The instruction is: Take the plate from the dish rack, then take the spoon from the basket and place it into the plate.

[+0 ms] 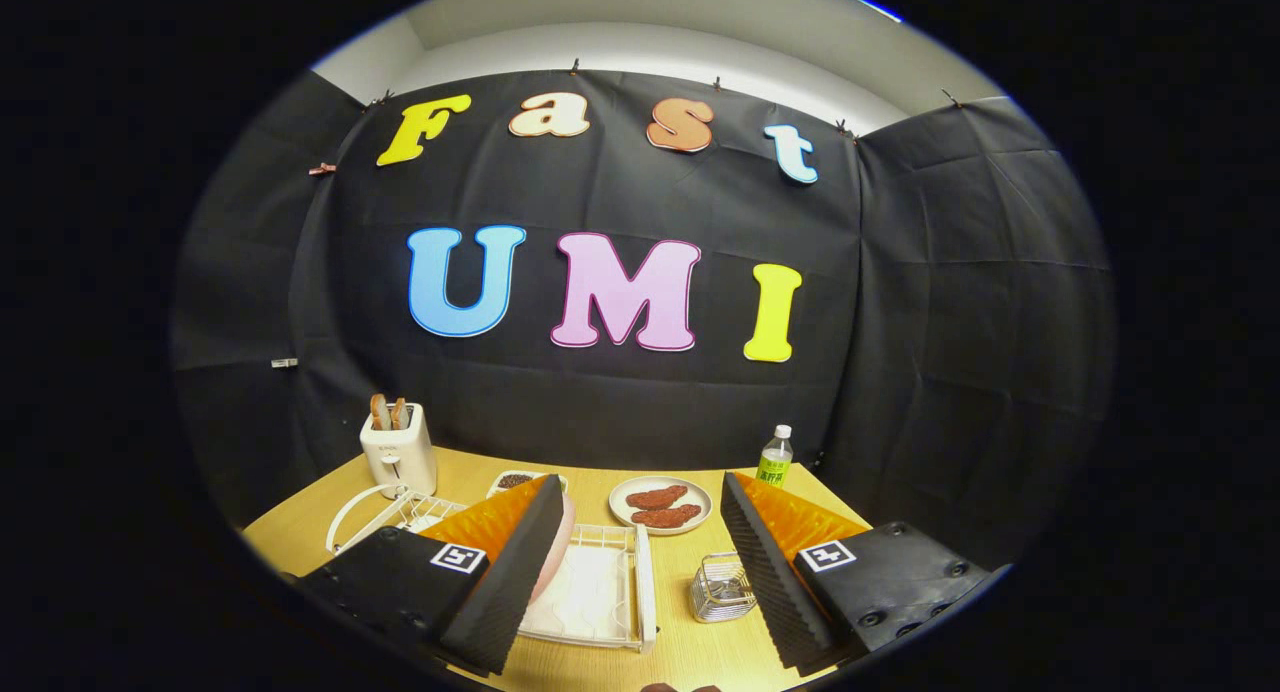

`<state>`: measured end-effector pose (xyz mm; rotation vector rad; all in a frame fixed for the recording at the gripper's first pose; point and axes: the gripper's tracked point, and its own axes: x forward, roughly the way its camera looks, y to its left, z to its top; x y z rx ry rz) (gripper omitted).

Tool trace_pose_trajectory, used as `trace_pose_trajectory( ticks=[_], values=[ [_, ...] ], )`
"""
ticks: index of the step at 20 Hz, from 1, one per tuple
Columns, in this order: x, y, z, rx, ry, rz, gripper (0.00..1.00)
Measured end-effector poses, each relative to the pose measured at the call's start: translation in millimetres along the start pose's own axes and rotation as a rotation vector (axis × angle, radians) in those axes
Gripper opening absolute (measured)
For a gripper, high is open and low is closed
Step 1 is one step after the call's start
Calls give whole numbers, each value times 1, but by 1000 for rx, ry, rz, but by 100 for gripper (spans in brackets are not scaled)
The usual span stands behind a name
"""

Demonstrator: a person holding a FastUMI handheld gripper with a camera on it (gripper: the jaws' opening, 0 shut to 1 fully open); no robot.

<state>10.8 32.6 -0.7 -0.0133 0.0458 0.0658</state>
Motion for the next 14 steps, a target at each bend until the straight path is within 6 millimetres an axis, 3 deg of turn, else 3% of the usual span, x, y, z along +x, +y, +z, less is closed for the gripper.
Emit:
trace_pose_trajectory(
  ticks=[6,14],
  values=[
    [33,24,-14,0,142,85,97],
    [98,48,-71,-71,473,100,98]
  ],
)
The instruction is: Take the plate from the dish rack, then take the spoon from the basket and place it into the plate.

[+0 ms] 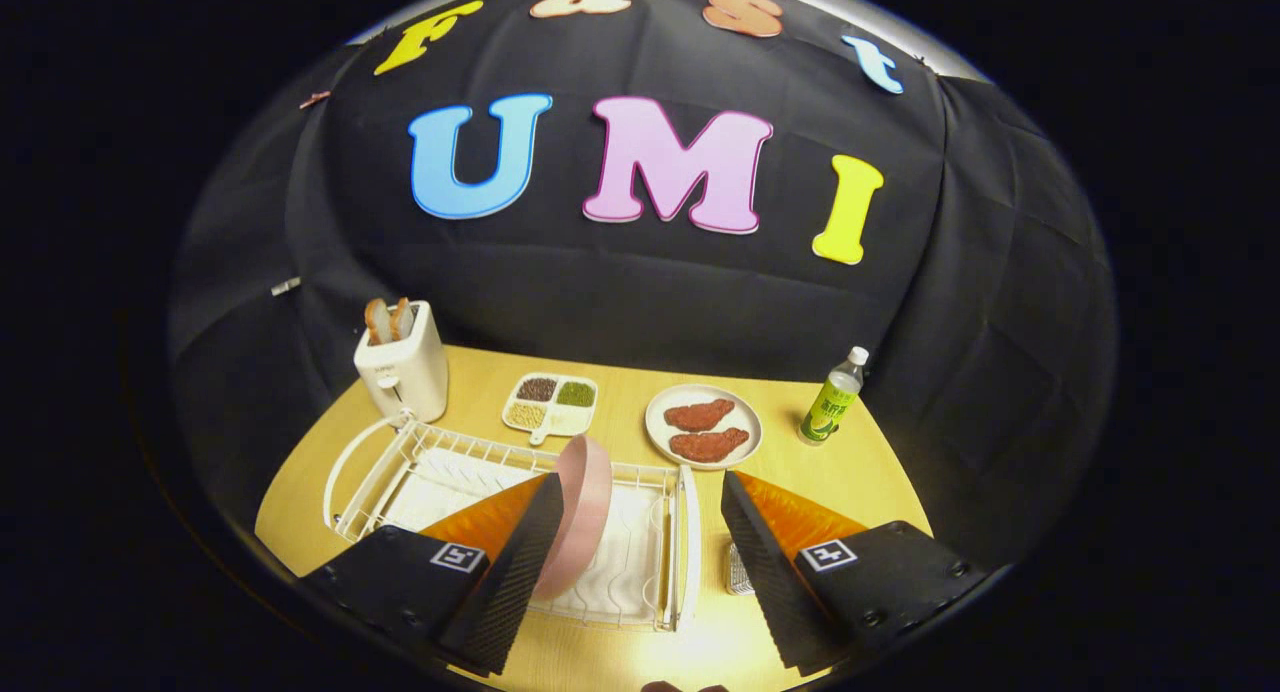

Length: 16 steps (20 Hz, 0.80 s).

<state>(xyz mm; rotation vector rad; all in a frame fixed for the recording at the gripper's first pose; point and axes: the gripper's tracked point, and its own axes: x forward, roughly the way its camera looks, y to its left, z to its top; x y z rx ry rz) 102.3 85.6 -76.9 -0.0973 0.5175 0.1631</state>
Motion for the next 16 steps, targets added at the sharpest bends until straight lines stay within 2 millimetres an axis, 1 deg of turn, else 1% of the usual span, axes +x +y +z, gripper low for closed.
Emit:
trace_pose_trajectory(
  ticks=[2,4,6,7,9,10,11,12,14,15,16],
  values=[
    [19,12,-7,-23,64,22,98],
    [35,13,-18,-38,119,1,97],
    [47,15,-37,-29,204,-19,94],
    [52,15,-43,-31,229,-34,95],
    [59,16,-50,-35,264,-50,83],
    [62,17,-56,-18,291,-56,70],
    [64,18,-59,13,311,-63,66],
    [67,21,-60,53,320,-62,54],
    [71,26,-66,121,353,-64,36],
    [71,23,-69,136,368,-88,30],
    [73,19,-66,147,365,-115,27]
  ],
)
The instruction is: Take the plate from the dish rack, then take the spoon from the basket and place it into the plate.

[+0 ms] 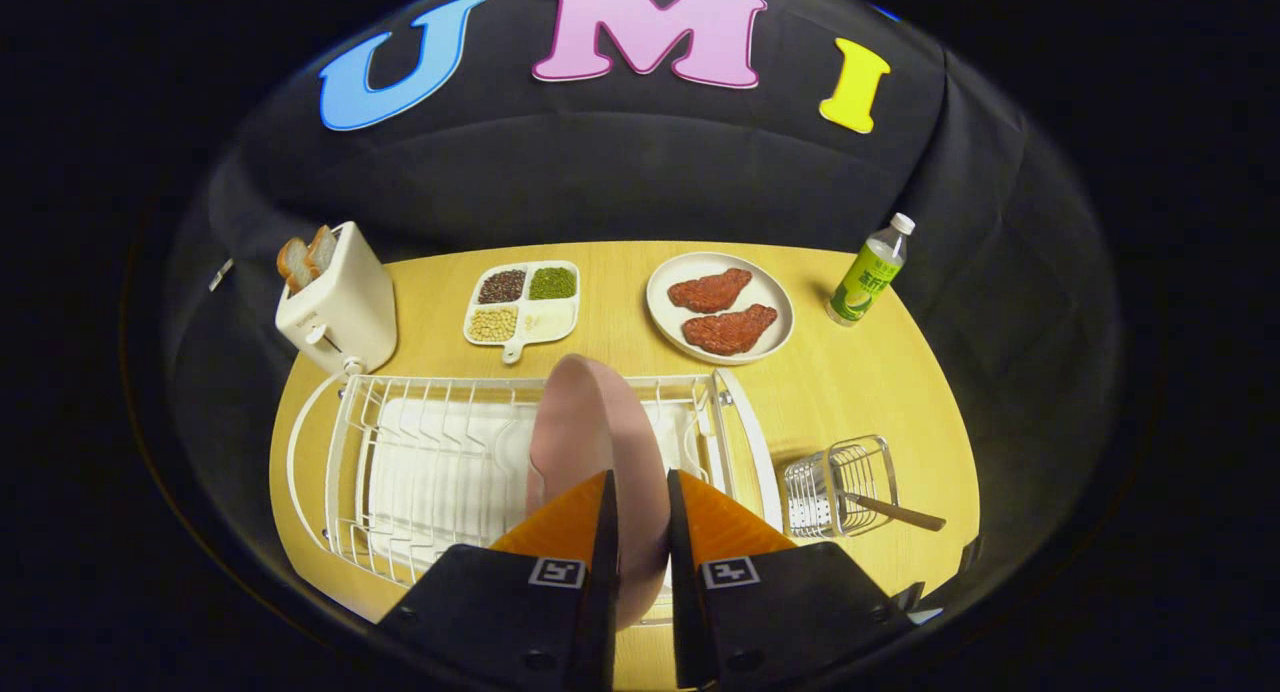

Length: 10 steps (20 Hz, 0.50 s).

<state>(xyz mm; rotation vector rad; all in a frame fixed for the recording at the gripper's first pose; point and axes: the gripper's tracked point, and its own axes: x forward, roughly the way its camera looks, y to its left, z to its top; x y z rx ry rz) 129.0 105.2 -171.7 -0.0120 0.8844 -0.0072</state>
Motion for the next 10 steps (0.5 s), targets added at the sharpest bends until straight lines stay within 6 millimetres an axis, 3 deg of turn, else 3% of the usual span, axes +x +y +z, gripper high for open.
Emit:
trace_pose_trajectory(
  ticks=[4,10],
  values=[
    [-2,6,0,-26,-27,-27,21],
    [-4,6,5,-52,-66,-47,21]
  ],
)
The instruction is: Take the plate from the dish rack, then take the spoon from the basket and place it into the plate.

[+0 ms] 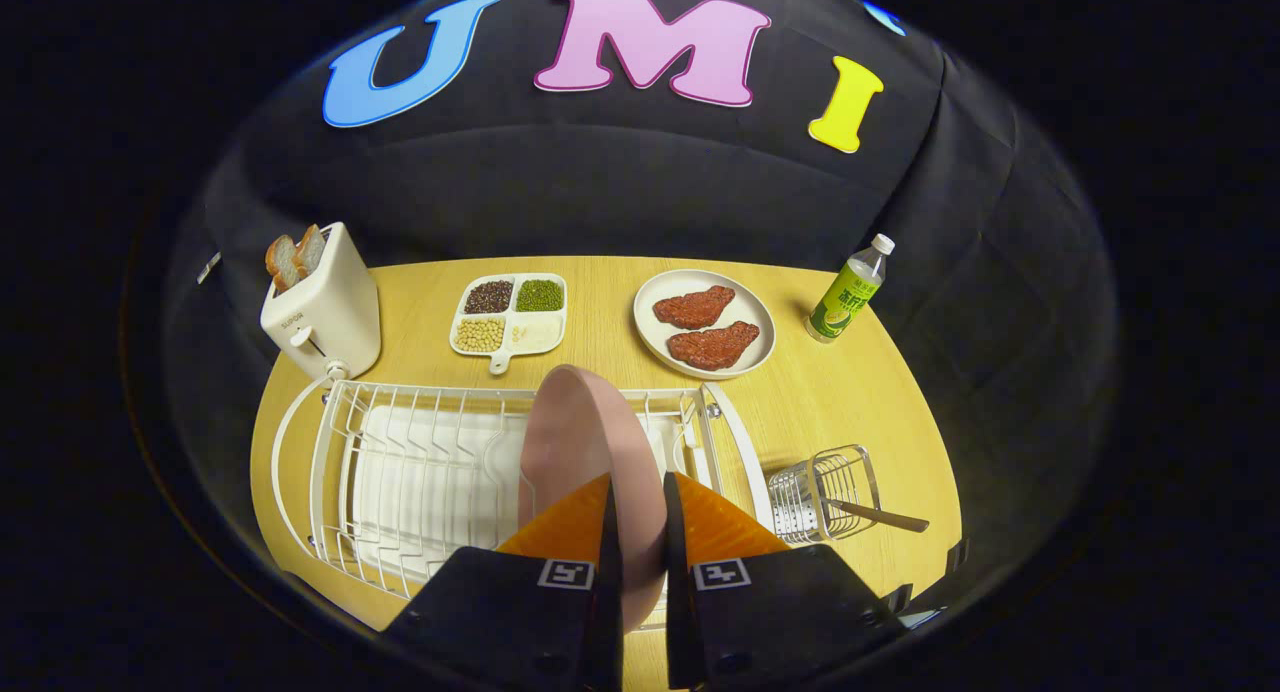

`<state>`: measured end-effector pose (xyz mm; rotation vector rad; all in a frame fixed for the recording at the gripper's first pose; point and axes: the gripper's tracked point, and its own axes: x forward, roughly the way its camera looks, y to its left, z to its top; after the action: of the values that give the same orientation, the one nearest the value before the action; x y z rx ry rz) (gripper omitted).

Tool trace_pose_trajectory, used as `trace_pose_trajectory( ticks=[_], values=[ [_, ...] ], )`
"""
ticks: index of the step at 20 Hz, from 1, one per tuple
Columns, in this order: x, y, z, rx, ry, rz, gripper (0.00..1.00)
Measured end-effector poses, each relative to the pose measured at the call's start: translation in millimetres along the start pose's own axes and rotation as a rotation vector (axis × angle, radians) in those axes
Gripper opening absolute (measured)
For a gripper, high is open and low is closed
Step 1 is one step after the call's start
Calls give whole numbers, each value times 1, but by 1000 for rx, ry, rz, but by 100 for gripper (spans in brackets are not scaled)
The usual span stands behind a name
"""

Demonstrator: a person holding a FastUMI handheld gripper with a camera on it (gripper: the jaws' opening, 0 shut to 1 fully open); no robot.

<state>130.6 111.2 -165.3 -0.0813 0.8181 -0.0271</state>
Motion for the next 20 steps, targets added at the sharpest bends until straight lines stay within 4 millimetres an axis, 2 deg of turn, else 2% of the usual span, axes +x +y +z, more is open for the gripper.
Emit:
trace_pose_trajectory(
  ticks=[6,11,14,17,20],
  values=[
    [-14,1,33,-158,-126,-48,21],
    [-25,-12,35,-106,-121,-34,21],
    [-43,-19,36,-27,-120,30,21],
    [-70,-27,24,37,-115,130,21],
    [-94,-39,-9,85,-93,204,21]
  ],
)
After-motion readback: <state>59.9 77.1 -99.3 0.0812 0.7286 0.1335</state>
